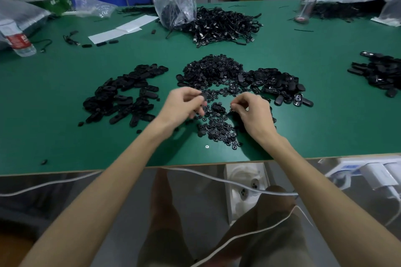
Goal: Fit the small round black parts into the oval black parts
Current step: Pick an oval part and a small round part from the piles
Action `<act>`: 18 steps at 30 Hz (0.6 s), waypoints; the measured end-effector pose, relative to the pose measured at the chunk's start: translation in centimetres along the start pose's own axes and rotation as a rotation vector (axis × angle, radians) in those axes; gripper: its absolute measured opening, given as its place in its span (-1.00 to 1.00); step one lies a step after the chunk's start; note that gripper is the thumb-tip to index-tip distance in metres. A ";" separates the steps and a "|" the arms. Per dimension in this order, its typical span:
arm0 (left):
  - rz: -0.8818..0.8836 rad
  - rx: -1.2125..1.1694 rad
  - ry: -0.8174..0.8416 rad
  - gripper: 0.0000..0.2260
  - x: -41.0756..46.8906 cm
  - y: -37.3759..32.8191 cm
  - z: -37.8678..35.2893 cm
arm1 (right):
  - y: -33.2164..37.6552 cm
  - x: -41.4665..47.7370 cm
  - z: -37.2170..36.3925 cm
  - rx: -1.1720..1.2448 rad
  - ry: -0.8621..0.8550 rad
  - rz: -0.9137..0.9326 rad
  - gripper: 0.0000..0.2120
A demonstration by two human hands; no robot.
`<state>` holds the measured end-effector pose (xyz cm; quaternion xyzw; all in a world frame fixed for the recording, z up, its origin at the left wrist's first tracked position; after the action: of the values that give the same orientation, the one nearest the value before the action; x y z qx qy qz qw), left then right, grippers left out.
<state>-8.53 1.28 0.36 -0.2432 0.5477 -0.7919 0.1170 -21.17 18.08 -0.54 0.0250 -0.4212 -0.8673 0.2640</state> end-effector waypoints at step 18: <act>0.044 -0.247 0.009 -0.85 -0.1 0.0 -6.6 | -3.0 0.5 1.6 0.766 0.121 -0.187 -0.86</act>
<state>-11.82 6.70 -1.59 -0.2403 0.6469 -0.7167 0.1008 -23.36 20.50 -1.64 0.2108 -0.6937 -0.6649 0.1799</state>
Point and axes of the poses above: each hand's wrist, its own x-axis towards the middle knuckle, its own z-axis out of the back of the hand, y = z × x, the point moved 8 cm from there along x, towards the middle knuckle, and after that the axes turned 12 degrees about -z, right-handed, at the moved point
